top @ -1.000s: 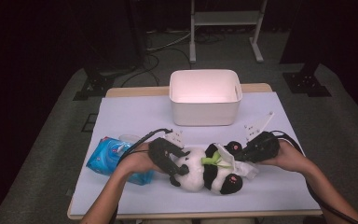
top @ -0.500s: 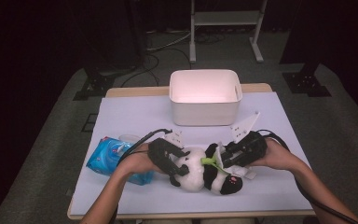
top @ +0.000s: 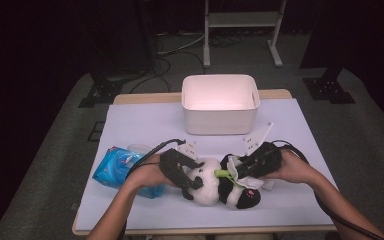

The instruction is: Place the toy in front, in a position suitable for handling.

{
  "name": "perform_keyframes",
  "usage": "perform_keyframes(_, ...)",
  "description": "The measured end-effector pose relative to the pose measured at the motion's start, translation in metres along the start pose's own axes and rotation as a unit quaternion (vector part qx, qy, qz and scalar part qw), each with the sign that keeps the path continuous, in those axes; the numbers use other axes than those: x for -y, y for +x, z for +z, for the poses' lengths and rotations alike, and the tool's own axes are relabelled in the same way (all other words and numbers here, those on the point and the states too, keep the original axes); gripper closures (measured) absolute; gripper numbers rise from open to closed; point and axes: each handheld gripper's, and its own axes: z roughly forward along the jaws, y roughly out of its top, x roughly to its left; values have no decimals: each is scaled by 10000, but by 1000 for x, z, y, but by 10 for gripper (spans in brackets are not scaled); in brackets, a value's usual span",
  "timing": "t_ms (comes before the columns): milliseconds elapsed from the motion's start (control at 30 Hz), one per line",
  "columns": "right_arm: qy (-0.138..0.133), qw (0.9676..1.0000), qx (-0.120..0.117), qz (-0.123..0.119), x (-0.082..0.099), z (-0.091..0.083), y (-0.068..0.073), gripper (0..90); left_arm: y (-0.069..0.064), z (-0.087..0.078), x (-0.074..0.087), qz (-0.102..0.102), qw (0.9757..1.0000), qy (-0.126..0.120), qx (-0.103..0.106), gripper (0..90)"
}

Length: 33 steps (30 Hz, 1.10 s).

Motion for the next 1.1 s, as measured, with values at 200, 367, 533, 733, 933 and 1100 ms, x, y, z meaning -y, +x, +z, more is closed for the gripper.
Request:
perform_keyframes(200, -107, 9999, 35, -16, 4, -6, 0, 847, 1, 0, 1, -2, 10000, -31, 18, 314)
perform_keyframes(367, -107, 9999, 81, 74, 11, -13, 0, 854, 1, -1, -1, -28, 10000, -16, 14, 267)
perform_keyframes(533, -90, 9998, 95, 166, 20, -18, 0, 857, 3, 0, -5, -74, 9999, 44, -88, 193)
perform_keyframes(733, -70, 9993, 174, 313, 33, -22, -1, 857, 6, 3, -6, -111, 9998, 116, -117, 150)
perform_keyframes(933, -105, 9985, 261, 470, 48, -24, -6, 858, 7, 8, -7, -185, 9997, 127, -62, 149)
perform_keyframes(1100, -216, 9979, 240, 568, 51, -23, -10, 859, 8, 10, -7, -312, 9994, 119, -18, 189)
